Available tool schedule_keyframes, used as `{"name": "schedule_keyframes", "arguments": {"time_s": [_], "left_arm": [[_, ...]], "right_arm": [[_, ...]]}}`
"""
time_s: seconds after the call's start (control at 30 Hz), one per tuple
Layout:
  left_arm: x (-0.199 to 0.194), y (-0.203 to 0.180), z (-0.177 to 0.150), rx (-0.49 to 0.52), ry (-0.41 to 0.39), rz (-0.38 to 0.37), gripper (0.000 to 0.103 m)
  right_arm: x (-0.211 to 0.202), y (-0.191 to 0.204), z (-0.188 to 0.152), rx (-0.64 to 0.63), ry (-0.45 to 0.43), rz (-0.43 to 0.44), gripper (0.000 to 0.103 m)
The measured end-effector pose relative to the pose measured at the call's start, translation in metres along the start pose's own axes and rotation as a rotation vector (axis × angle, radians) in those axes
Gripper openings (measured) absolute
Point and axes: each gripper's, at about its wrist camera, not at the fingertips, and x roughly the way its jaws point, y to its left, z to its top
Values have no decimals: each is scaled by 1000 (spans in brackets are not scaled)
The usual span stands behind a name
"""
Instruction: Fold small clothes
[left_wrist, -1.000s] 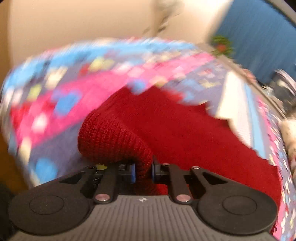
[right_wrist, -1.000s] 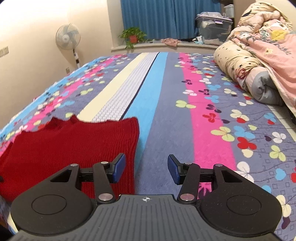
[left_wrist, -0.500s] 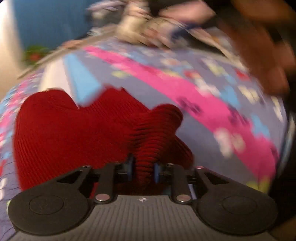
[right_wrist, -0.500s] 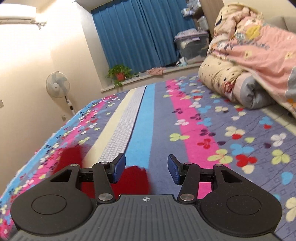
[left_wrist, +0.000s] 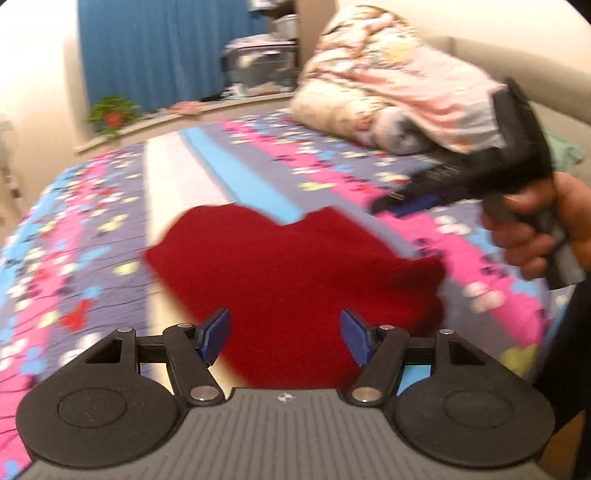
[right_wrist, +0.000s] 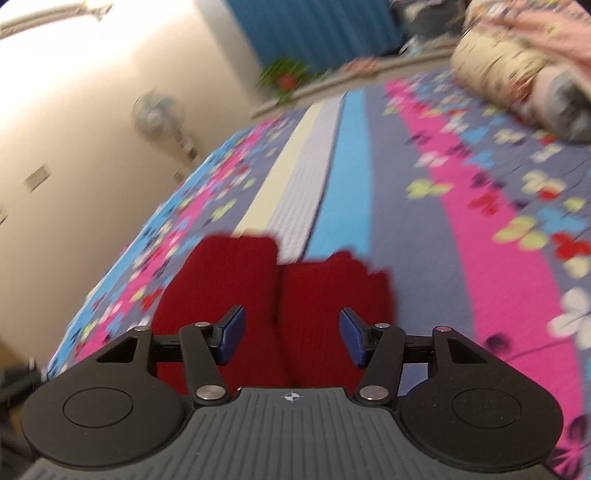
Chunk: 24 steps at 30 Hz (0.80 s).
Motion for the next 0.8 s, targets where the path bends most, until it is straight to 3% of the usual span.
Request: {"name": "schedule_keyframes", "arguments": {"time_s": [0.2,0.3,0.33,0.4,0.43,0.47,0.5,0.7,0.77,0.8], "left_arm": [[-19,63,-28,-118,-51,77,71],[-8,79,-33,-228,-3,118,71],[-7,78,-30,-229,-34,124,72],[-9,78,-23,-224,-81,108,74],[-6,76,-21,-230,-84,101,76],[-3,74,-21,-237,-76,91,77],[1,73,-20,-240,-59,80,77],[20,64,-11,-226,-57,45,81],[28,64,-8,-227,-57,39,81],[32,67,-6,-236,-54,35,82]], "right_arm": [[41,13,-28,-83,183,-66,63],[43,24,-41,-159,210,-95,59],[40,27,-42,-184,205,-96,57],[33,30,-46,-217,189,-95,37],[29,30,-47,-224,180,-86,35],[25,28,-47,-224,170,-68,21],[20,26,-46,-218,159,-40,17],[-39,28,-28,-203,-52,-6,14],[-48,26,-28,-208,-56,-40,14],[-42,20,-30,-191,-4,-67,14]]}}
